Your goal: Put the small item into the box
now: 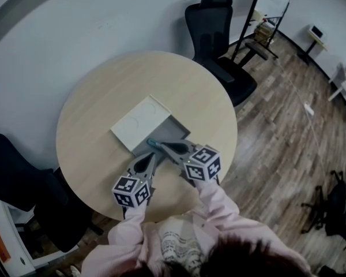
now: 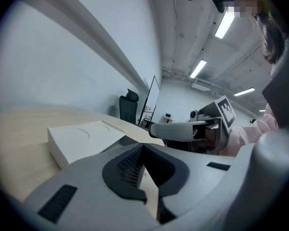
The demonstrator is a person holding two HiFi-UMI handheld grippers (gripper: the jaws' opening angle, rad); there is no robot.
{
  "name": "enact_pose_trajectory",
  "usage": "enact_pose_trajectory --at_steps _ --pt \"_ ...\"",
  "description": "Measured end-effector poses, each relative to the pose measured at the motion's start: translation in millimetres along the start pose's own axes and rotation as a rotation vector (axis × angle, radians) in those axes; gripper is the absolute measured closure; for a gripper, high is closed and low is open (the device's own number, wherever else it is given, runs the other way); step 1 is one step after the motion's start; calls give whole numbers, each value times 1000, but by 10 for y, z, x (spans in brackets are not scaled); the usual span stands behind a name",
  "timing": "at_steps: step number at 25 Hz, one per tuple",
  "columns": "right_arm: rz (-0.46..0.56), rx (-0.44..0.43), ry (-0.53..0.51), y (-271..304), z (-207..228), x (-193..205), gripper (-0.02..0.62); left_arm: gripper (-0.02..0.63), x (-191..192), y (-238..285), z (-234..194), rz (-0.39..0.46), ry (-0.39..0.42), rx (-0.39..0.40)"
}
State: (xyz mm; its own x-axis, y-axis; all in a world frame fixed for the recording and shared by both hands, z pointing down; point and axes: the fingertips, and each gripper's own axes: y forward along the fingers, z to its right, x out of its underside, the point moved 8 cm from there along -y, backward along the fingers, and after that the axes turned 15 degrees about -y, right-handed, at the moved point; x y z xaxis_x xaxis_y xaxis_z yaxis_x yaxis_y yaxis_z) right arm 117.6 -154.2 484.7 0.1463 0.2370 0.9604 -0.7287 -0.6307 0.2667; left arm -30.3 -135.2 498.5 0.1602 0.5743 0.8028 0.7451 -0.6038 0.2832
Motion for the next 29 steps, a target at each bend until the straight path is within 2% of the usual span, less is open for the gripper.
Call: enact_pose_trajectory --at_steps 8,29 --pt "30 6 -63 -45 -68 -38 594 597 -25 -38 57 25 19 32" --pt "66 -27 -72 -89 -215 -49 592 597 -57 -150 112 56 31 72"
